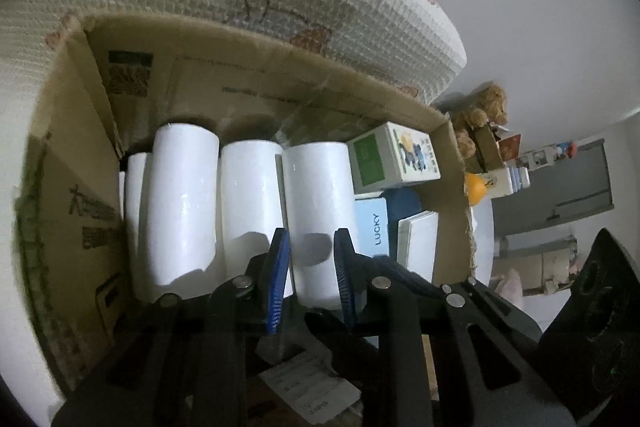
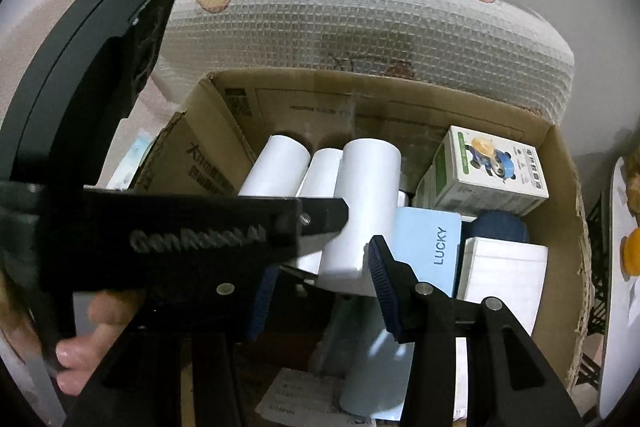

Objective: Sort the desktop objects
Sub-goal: 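Lower the roll beside the other white rolls and open the right gripper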

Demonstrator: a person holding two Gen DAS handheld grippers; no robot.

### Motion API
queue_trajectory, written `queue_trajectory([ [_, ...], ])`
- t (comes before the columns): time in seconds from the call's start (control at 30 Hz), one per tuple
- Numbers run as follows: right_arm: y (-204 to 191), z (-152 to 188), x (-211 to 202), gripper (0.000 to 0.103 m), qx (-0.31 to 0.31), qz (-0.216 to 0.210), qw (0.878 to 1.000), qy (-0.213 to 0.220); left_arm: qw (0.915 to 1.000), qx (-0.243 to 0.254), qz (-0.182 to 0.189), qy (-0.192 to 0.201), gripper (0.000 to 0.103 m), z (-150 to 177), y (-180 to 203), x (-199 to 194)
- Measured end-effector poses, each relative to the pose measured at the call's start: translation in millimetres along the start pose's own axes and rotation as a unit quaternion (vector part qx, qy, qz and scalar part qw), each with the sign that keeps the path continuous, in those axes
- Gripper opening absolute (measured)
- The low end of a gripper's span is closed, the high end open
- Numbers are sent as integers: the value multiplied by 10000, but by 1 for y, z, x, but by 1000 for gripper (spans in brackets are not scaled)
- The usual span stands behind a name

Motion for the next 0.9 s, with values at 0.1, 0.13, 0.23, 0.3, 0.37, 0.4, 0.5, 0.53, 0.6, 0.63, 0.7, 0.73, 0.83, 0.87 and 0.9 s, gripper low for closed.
queue_trajectory([
  [0.1, 4, 3, -7, 31, 47, -368, 9993, -29, 9999, 139, -48, 67, 25, -2, 5, -6],
  [0.13, 7, 3, -9, 24, 35, -330, 9994, -21, 9998, 197, -79, 65, 23, -3, 7, -7],
  [0.23, 16, 1, -10, 18, 76, -206, 9997, -102, 9979, 541, -363, -17, 18, -6, 16, -8],
  [0.3, 25, -1, -8, 17, 159, -185, 9995, -193, 9958, 721, -567, -42, 16, -9, 20, -7],
  [0.37, 29, -4, -5, 17, 166, -130, 9994, -269, 9955, 714, -607, -116, 15, -12, 21, -4],
  [0.4, 32, -6, -3, 17, 166, -81, 9993, -312, 9961, 658, -563, -154, 15, -14, 20, -2],
  [0.5, 33, -9, 3, 17, 56, -29, 9989, -457, 9971, 542, -459, -264, 15, -16, 18, 8],
  [0.53, 32, -10, 5, 17, 2, -20, 9987, -505, 9970, 532, -466, -304, 15, -15, 17, 10],
  [0.6, 29, -10, 8, 17, -86, -88, 9983, -564, 9973, 498, -453, -276, 15, -15, 16, 13],
  [0.63, 28, -11, 10, 17, -104, -116, 9980, -606, 9973, 507, -444, -277, 15, -15, 16, 13],
  [0.7, 25, -12, 14, 17, -190, -49, 9976, -657, 9972, 525, -426, -307, 15, -16, 16, 14],
  [0.73, 23, -13, 17, 17, -242, -54, 9972, -701, 9971, 528, -450, -318, 15, -17, 15, 14],
  [0.83, 20, -15, 24, 17, -364, -14, 9964, -762, 9959, 580, -614, -314, 15, -19, 14, 16],
  [0.87, 20, -17, 26, 17, -379, 4, 9962, -783, 9953, 627, -668, -310, 15, -18, 14, 16],
  [0.9, 20, -18, 28, 17, -377, 4, 9960, -812, 9949, 662, -702, -306, 15, -18, 13, 17],
])
Point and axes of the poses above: each gripper's, at about its wrist camera, not at the fingertips, and x roughly the way its jaws point, y to its right, z to its underside, the point moved 3 cm from there along x, roughly the way its jaws point, and after that the axes turned 1 degree about y, right-handed, at the moved point
